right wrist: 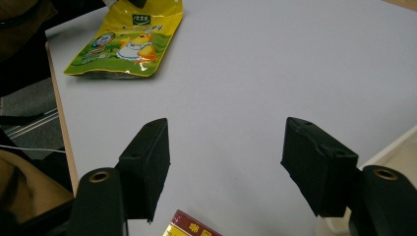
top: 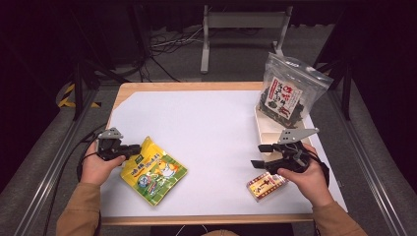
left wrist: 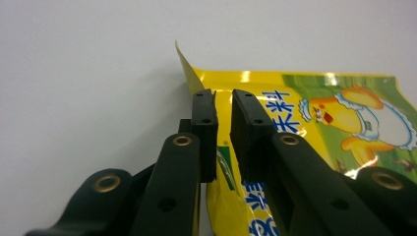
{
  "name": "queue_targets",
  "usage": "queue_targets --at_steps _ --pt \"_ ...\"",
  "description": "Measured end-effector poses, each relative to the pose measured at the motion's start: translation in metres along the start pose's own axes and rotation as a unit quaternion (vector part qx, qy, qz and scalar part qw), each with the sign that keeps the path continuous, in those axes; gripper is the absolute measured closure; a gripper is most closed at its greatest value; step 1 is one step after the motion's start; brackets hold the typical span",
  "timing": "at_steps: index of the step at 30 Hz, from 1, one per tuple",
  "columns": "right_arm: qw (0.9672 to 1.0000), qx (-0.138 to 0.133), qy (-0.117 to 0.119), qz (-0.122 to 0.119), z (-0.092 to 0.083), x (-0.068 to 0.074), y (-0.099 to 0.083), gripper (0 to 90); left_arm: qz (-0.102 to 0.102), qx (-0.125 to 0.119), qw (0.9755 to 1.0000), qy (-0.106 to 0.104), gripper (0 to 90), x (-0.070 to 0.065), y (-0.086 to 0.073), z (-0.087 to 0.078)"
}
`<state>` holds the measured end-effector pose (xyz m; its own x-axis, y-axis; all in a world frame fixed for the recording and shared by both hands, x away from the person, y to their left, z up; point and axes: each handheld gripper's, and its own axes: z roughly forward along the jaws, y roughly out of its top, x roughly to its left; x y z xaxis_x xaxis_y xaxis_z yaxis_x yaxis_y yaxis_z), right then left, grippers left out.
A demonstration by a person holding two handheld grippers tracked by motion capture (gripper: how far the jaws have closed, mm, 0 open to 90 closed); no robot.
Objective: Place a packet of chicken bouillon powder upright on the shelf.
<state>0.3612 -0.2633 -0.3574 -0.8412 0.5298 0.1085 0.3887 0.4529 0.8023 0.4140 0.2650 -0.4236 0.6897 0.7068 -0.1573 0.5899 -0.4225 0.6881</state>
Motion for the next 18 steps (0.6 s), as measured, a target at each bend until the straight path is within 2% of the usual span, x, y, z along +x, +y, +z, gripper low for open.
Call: queue_targets --at_steps 2,4,8,12,13,16,18 --pt "1.0 0.0 0.0 -0.001 0.0 0.0 0.0 34.9 -0.001 0.01 0.9999 0.005 75.1 0.0 0.0 0.002" --pt "1.0 -0.001 0.0 0.0 0.0 0.0 0.0 35.0 -0.003 0.022 0.9997 -0.001 75.2 0.0 0.0 0.006" --pt "1.0 -0.002 -0.001 0.001 -0.001 0.0 0.0 35.0 -0.006 0.041 0.9991 0.008 74.8 0.0 -0.003 0.015" --pt "1.0 -0.001 0.0 0.002 0.0 0.0 0.0 34.9 0.002 0.054 0.9981 0.03 83.3 -0.001 -0.003 0.018" --pt "1.0 0.0 -0.001 0.001 0.0 0.0 0.0 34.9 0.0 0.055 0.9979 0.034 86.9 0.0 -0.003 0.019" --pt "1.0 0.001 0.0 -0.001 0.001 0.0 0.0 35.0 -0.007 0.053 0.9979 0.036 88.9 0.002 -0.003 0.018" --pt "1.0 0.001 -0.001 0.0 0.0 0.001 0.0 34.9 -0.017 0.046 0.9984 0.03 89.3 0.003 -0.004 0.017"
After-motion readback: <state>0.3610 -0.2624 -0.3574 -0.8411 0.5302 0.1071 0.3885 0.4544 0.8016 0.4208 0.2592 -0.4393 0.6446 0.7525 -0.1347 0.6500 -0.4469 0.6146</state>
